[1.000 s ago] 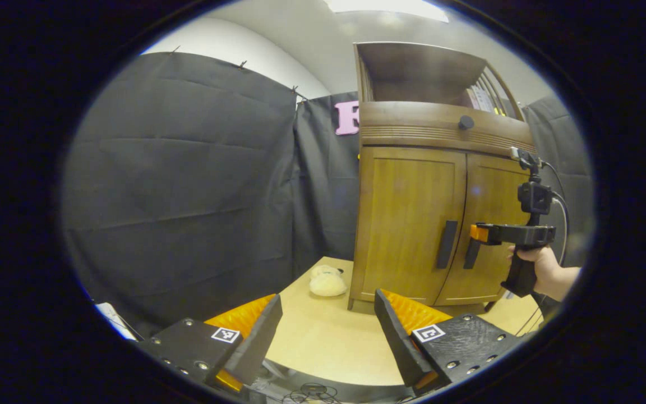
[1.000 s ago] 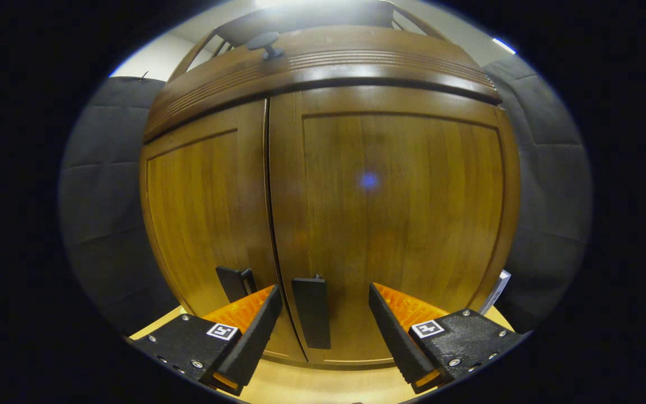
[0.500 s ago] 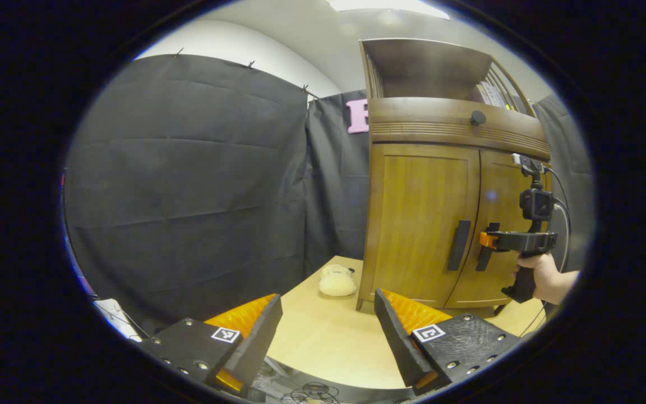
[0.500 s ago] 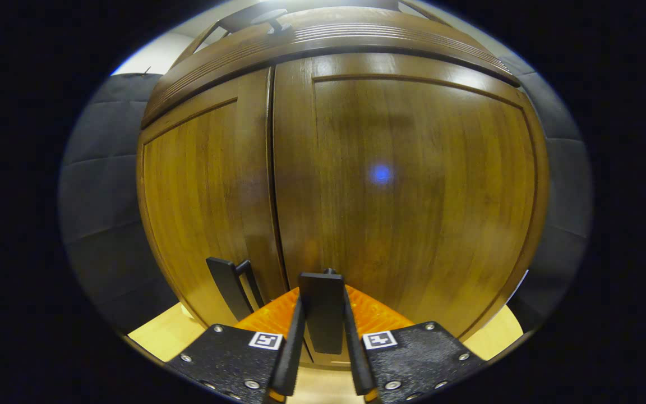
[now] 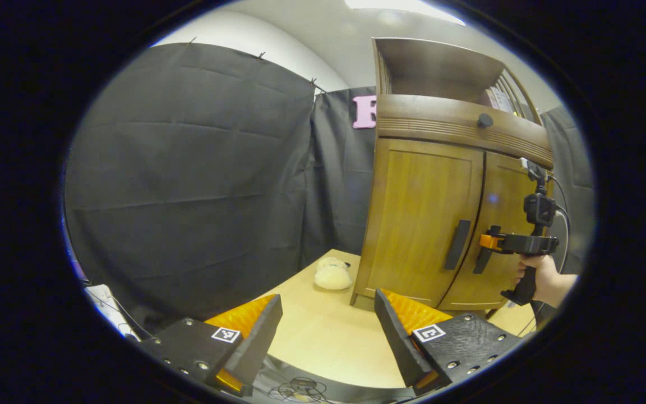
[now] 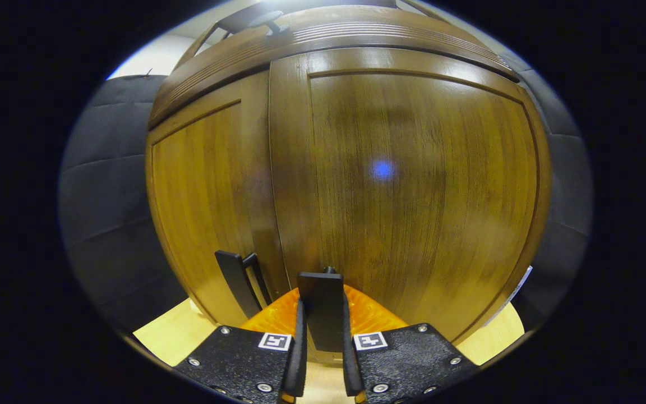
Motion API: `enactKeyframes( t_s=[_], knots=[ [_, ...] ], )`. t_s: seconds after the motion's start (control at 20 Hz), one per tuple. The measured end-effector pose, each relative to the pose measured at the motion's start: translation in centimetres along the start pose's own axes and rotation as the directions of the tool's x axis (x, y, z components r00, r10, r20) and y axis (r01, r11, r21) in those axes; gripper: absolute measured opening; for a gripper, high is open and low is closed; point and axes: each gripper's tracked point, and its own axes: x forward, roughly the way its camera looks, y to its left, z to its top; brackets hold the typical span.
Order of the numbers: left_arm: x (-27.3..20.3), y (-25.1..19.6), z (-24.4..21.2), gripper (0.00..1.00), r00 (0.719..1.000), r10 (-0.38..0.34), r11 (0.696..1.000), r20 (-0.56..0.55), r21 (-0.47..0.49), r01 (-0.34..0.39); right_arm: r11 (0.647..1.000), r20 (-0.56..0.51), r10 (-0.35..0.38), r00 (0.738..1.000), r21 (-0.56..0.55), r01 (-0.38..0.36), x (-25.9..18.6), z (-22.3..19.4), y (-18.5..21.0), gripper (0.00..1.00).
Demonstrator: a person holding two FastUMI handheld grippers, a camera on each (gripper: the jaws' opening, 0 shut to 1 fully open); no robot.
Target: Open the right door of the double-door shoe cabinet with the right hand, and open the left door with the left hand.
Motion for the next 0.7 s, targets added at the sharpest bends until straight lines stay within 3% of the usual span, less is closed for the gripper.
enactKeyframes(
  t_s=[0.05,0.1,0.15,0.2,0.7],
  knots=[
    [-0.2,-0.2,0.2,1.00,1.000,-0.019,1.000,0.004,0.014,0.019,1.000,0.001,0.007,1.000,0.000,-0.007,-0.1,0.1,0.1,0.27],
    [-0.3,-0.3,0.4,0.90,0.999,-0.034,0.999,0.014,0.035,0.034,1.000,0.002,0.013,1.000,0.004,-0.013,-0.1,0.2,0.1,0.27],
    [-0.4,-0.7,0.5,0.90,0.999,-0.051,0.997,0.017,0.058,0.050,1.000,0.000,0.017,1.000,0.006,-0.017,-0.1,0.3,0.1,0.27],
    [-0.4,-1.0,0.3,1.00,0.998,-0.067,0.995,0.016,0.078,0.065,1.000,-0.002,0.019,1.000,0.007,-0.019,0.0,0.0,0.1,0.27],
    [0.8,-3.2,-0.4,0.95,0.972,-0.231,0.956,-0.031,0.177,0.233,1.000,-0.003,-0.006,1.000,0.028,0.006,0.3,-0.1,0.0,0.27]
  ],
)
